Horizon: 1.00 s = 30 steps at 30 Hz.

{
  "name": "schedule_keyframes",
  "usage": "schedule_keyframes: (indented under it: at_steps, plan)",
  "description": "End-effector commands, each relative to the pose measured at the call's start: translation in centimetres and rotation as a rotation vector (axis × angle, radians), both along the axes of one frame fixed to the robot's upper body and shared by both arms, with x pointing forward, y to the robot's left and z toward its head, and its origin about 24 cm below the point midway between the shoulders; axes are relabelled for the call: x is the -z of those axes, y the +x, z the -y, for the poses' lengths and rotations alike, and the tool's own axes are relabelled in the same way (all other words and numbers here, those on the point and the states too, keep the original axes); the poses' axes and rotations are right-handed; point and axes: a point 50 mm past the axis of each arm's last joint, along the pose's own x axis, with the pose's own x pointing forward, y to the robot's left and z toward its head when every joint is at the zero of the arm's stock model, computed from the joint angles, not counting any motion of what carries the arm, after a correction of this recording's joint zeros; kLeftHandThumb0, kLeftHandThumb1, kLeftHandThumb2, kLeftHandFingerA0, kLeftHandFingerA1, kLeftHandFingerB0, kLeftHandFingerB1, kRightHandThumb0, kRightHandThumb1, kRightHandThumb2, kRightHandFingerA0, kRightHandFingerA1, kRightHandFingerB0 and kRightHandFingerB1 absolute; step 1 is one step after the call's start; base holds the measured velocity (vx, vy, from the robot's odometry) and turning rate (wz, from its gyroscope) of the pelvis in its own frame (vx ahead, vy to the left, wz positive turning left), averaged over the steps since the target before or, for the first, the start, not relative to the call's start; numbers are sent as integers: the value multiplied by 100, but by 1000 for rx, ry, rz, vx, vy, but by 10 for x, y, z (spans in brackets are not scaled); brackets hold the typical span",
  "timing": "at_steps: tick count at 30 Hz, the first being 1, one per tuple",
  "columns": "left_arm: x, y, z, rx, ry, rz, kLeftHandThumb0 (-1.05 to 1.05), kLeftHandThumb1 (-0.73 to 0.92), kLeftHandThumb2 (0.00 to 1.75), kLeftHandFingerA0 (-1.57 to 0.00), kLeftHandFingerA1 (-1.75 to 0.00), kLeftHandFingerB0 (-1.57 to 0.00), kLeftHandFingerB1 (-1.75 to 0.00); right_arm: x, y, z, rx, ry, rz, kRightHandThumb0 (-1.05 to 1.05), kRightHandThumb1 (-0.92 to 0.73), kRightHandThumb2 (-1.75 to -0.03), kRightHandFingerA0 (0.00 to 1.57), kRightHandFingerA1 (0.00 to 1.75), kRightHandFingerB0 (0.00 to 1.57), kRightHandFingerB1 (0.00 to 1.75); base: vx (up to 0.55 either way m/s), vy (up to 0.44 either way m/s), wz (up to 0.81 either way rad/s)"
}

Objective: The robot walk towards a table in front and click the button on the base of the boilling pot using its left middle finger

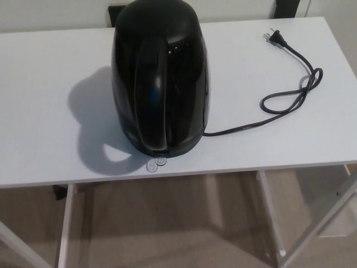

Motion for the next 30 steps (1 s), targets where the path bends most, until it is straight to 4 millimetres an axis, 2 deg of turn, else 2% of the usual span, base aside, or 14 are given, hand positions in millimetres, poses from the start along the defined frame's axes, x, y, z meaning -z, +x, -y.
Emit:
schedule_keyframes:
  at_steps: [1,2,4,5,7,9,14,20,21,22,26,27,30]
  plan:
    - [-35,1,49,612,360,418,-71,44,78,-25,-43,-19,-40,-1,1,3,-8,-21,-13,-10,-72,-60,50,51,35,39,0,0,0]
    - [-43,-1,59,689,391,499,-71,56,58,-27,-30,-21,-29,0,1,3,-9,-19,-11,-10,-72,-60,48,50,35,39,0,0,0]
    - [-51,-3,69,741,408,580,-70,55,58,-26,-30,-21,-30,-1,0,4,-10,-20,-10,-10,-73,-61,48,50,34,39,0,0,0]
    - [-61,-6,80,804,420,666,-74,60,59,-22,-29,-19,-30,-1,0,3,-8,-23,-18,-12,-71,-61,49,50,34,39,0,0,0]
    - [-69,-7,87,844,430,707,-76,57,60,-20,-28,-15,-30,-1,1,3,-10,-21,-13,-11,-72,-61,49,51,34,39,0,0,0]
    - [-88,-9,103,927,439,852,-76,61,60,-21,-29,-16,-29,-2,2,3,-14,-26,-10,-10,-72,-61,49,50,35,39,0,0,0]
    - [-118,-5,123,1016,437,1019,-79,63,62,-22,-29,-19,-31,-2,3,3,-28,-20,-3,-10,-72,-61,49,53,34,40,0,0,0]
    - [-136,8,135,1087,497,1141,-77,68,62,-24,-29,-23,-31,-3,3,2,-45,-36,-3,-8,-73,-60,51,54,35,39,0,0,0]
    - [-138,16,138,1109,527,1189,-79,73,62,-25,-30,-23,-32,-3,3,2,-55,-42,-4,-8,-55,-93,48,65,23,51,0,0,0]
    - [-139,18,140,1116,536,1200,-78,72,62,-25,-30,-23,-32,-2,4,2,-51,-35,-4,-7,-55,-93,47,65,23,51,0,0,0]
    - [-145,31,146,1181,601,1261,-79,70,63,-22,-29,-19,-32,-3,8,3,-34,-26,-1,-7,-54,-93,48,65,24,51,0,0,0]
    - [-145,33,148,1192,609,1272,-79,69,63,-23,-29,-19,-32,-3,9,3,-30,-20,1,-9,-73,-61,49,53,35,40,0,0,0]
    - [-145,40,149,1223,642,1304,-78,75,63,-24,-29,-20,-32,-4,10,3,-33,-18,0,-10,-73,-61,49,50,35,40,0,0,0]
